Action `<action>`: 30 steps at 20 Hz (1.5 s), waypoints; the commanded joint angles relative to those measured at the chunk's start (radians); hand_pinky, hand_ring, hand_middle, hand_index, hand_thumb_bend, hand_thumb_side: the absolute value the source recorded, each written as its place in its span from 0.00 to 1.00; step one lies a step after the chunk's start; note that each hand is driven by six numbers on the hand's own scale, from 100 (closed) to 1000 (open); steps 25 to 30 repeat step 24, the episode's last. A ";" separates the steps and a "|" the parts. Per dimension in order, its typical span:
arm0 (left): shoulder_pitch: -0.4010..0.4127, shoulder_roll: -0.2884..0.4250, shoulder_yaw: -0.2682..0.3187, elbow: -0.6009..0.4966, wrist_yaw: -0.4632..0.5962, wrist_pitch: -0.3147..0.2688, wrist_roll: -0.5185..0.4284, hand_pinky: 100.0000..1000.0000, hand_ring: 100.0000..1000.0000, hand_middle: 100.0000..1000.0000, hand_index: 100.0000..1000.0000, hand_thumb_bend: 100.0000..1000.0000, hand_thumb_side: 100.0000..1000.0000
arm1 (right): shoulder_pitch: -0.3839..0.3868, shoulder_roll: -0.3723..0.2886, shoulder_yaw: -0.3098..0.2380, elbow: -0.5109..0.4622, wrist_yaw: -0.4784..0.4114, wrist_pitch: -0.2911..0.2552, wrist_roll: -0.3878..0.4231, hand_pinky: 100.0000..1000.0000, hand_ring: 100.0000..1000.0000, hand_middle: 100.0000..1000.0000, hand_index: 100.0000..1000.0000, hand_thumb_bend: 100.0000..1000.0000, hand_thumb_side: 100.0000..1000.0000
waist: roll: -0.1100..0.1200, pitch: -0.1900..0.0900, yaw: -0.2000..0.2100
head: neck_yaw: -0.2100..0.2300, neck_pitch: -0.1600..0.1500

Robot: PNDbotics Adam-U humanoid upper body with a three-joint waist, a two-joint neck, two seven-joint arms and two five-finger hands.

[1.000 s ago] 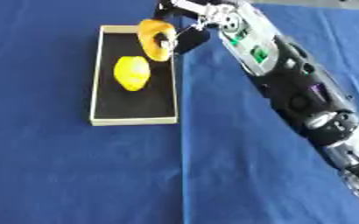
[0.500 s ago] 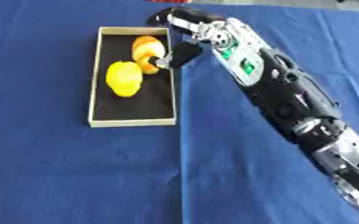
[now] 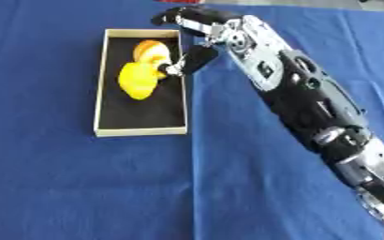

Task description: Pick up objects on the table and place them in the box.

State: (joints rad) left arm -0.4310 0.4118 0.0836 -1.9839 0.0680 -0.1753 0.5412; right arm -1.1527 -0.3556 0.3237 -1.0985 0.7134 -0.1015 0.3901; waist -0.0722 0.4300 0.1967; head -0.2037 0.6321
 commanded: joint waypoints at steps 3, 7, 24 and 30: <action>-0.007 0.011 0.003 -0.016 0.001 -0.001 -0.001 0.79 0.84 0.74 0.76 0.58 0.67 | -0.013 -0.047 -0.020 -0.094 -0.060 0.019 -0.023 0.89 0.93 0.88 0.95 0.28 0.32 | 0.009 -0.032 -0.004 | 0.007 0.001; 0.000 0.015 0.006 -0.016 -0.002 0.000 0.003 0.79 0.84 0.74 0.76 0.58 0.67 | 0.011 -0.127 -0.032 -0.248 -0.149 0.070 -0.039 0.88 0.92 0.86 0.93 0.26 0.33 | 0.008 -0.039 -0.013 | 0.018 0.005; 0.018 0.039 0.021 -0.016 -0.023 -0.001 0.023 0.79 0.85 0.74 0.76 0.58 0.67 | 0.522 -0.567 -0.296 -0.901 -0.543 0.133 -0.418 0.88 0.87 0.79 0.82 0.00 0.46 | 0.016 -0.034 -0.046 | 0.069 0.004; 0.018 0.039 0.021 -0.016 -0.023 -0.001 0.023 0.79 0.85 0.74 0.76 0.58 0.67 | 0.522 -0.567 -0.296 -0.901 -0.543 0.133 -0.418 0.88 0.87 0.79 0.82 0.00 0.46 | 0.016 -0.034 -0.046 | 0.069 0.004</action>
